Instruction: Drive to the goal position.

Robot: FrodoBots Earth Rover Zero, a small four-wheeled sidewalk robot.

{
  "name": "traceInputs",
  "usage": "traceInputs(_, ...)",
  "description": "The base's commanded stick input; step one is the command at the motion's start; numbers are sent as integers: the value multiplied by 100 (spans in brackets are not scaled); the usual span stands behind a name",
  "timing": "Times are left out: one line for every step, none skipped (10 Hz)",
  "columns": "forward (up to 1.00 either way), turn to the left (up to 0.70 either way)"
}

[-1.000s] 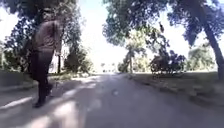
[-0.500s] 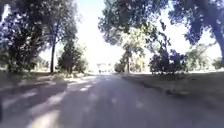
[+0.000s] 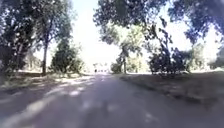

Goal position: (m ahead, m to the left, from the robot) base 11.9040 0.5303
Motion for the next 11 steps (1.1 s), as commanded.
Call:
traceInputs(100, 29)
traceInputs(100, 11)
traceInputs(100, 0)
traceInputs(100, 0)
traceInputs(100, 0)
traceInputs(100, 0)
traceInputs(100, 0)
traceInputs(100, 0)
traceInputs(100, 0)
traceInputs(100, 0)
traceInputs(100, 0)
